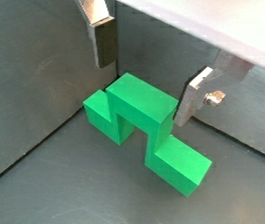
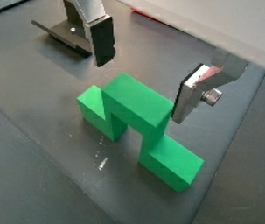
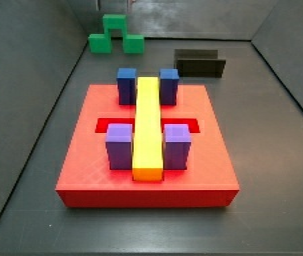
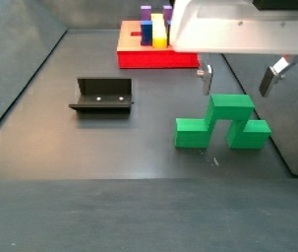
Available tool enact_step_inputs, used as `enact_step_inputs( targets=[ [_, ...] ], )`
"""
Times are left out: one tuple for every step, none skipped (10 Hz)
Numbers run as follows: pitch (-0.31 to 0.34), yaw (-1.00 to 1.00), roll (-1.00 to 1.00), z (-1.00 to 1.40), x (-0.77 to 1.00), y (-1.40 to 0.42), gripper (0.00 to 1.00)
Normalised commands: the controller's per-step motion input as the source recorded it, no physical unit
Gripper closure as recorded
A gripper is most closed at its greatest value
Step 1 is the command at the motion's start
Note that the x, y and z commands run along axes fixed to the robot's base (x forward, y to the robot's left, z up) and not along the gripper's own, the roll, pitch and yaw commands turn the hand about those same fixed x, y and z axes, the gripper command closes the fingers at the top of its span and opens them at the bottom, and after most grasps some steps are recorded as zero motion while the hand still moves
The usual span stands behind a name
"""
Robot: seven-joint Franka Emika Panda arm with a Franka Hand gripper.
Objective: Pick up the green object. Move up. Move to above the board. Insert the green object.
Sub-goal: Pick up the green object.
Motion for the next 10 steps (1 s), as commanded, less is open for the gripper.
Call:
enact_step_inputs(
  targets=[
    [-0.061,0.00,0.00,-0.19,0.00,0.13,0.00],
    [-0.056,0.00,0.00,-0.17,0.00,0.15,0.00],
    [-0.051,0.00,-0.04,-0.13,0.05,0.19,0.00],
    [-0.061,0.00,-0.05,-0.13,0.05,0.14,0.00],
    [-0.079,0.00,-0.03,-0.21,0.00,0.09,0.00],
    [-0.093,0.00,0.00,-0.27,0.00,0.00,0.00],
    [-0.099,0.00,0.00,-0.34,0.00,0.00,0.00],
    [-0.084,0.00,0.00,-0.32,0.00,0.00,0.00],
    [-0.081,0.00,0.00,-0.30,0.00,0.00,0.00],
    [-0.083,0.00,0.00,-0.29,0.00,0.00,0.00]
  ],
)
